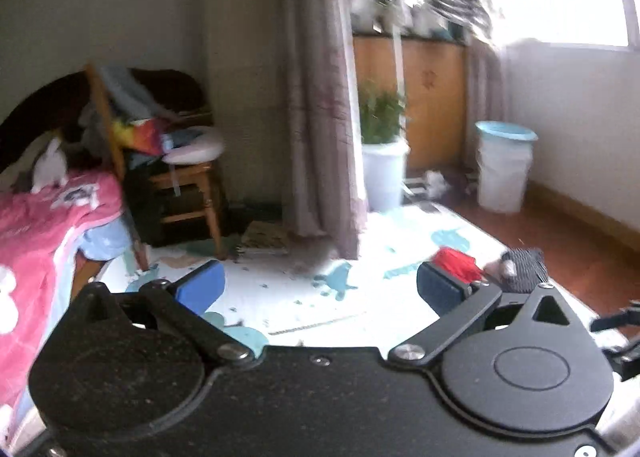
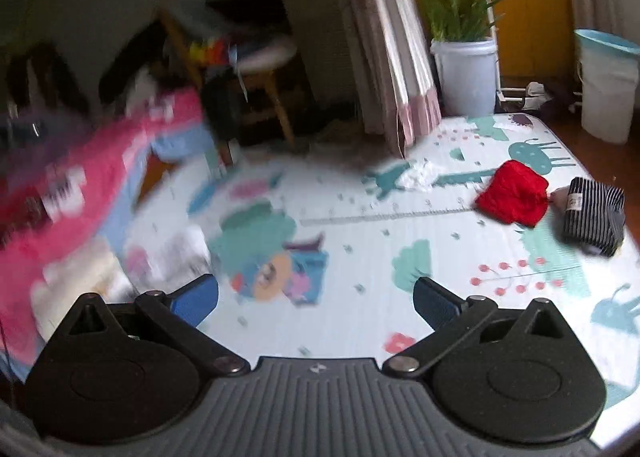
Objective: Fold clothes
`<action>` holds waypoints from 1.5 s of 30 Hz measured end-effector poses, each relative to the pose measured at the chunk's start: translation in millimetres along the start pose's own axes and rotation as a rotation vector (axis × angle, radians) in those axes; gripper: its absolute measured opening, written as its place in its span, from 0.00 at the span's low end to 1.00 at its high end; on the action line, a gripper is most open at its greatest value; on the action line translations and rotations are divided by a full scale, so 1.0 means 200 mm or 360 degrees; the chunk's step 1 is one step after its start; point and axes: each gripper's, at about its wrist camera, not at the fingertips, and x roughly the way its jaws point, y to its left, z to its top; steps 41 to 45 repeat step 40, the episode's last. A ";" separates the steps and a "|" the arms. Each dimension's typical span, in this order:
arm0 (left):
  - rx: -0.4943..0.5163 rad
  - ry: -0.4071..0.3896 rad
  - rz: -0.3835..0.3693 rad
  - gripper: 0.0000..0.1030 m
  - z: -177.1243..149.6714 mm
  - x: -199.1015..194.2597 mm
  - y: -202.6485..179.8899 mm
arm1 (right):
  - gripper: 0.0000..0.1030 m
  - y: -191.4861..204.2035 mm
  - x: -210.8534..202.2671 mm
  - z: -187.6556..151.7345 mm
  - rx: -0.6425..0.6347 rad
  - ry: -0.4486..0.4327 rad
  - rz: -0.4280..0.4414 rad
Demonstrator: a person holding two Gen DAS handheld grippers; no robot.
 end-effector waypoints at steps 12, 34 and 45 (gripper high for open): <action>-0.0127 0.0632 -0.0003 1.00 -0.44 0.35 -0.61 | 1.00 -0.09 -0.03 -0.04 -0.0109 0.0131 -0.0233; -0.0099 0.0711 0.0029 1.00 -0.64 0.42 -0.75 | 1.00 -0.26 0.19 -0.24 0.0060 0.0445 -0.0375; -0.0111 0.0697 0.0046 1.00 -0.64 0.39 -0.71 | 1.00 -0.22 0.23 -0.25 0.0032 0.0446 -0.0406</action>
